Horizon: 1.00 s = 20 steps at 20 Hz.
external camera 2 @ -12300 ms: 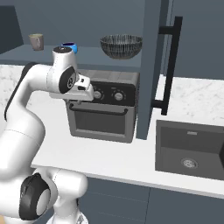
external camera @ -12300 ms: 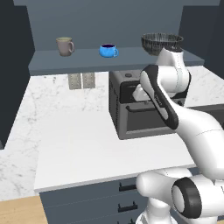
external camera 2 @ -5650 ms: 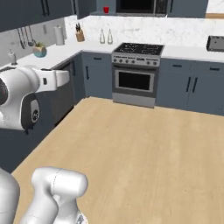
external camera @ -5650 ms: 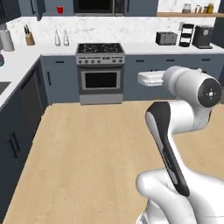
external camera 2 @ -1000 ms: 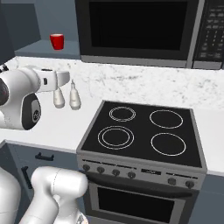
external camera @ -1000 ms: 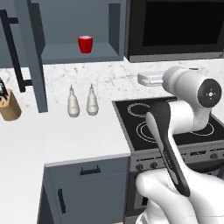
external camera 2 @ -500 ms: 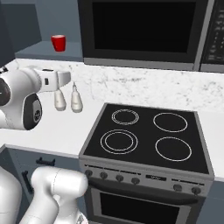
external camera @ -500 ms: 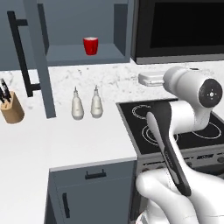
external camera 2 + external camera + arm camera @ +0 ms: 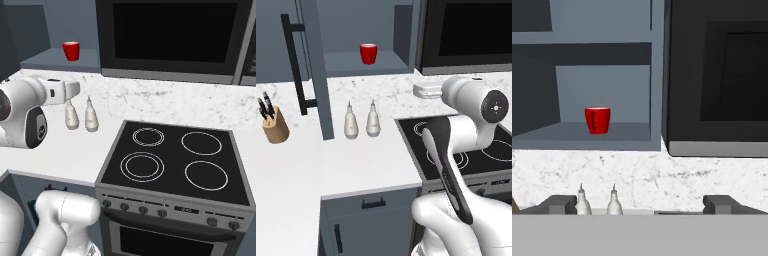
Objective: Gather all objects into one cabinet and sort the glasses and bowls to opposite sides.
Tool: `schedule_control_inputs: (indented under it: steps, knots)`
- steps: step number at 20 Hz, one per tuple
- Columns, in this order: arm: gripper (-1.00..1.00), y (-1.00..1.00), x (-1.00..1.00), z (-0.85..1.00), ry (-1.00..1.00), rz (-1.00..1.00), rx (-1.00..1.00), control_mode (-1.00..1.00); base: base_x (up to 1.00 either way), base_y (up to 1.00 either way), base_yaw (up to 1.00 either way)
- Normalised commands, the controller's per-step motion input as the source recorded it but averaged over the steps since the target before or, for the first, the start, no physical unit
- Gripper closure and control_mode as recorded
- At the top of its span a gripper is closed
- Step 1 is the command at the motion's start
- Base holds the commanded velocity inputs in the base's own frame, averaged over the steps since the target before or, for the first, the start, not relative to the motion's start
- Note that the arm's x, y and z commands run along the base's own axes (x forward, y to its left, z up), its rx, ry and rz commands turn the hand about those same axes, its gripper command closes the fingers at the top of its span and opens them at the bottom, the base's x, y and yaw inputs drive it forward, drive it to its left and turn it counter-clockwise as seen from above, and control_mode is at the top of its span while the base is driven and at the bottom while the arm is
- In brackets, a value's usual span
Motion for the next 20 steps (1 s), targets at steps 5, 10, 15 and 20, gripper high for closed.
schedule_control_inputs:
  steps: [5, 10, 15, 20]
  knots:
    - [-1.0, 0.0, 0.0, 0.0, 0.0, 0.0, 0.0, 1.0, 0.3, 0.01, 0.0]
    - [-1.0, 0.0, 0.0, 0.0, 0.0, 0.0, 0.0, 1.0, 0.0, 0.0, 0.0]
    - [-1.0, 0.0, 0.0, 0.0, 0.0, 0.0, 0.0, 1.0, 0.0, 0.07, 0.0]
    - [-1.0, 0.19, 0.0, 0.07, 0.0, 0.0, 0.0, -1.0, 0.0, 0.27, 0.0]
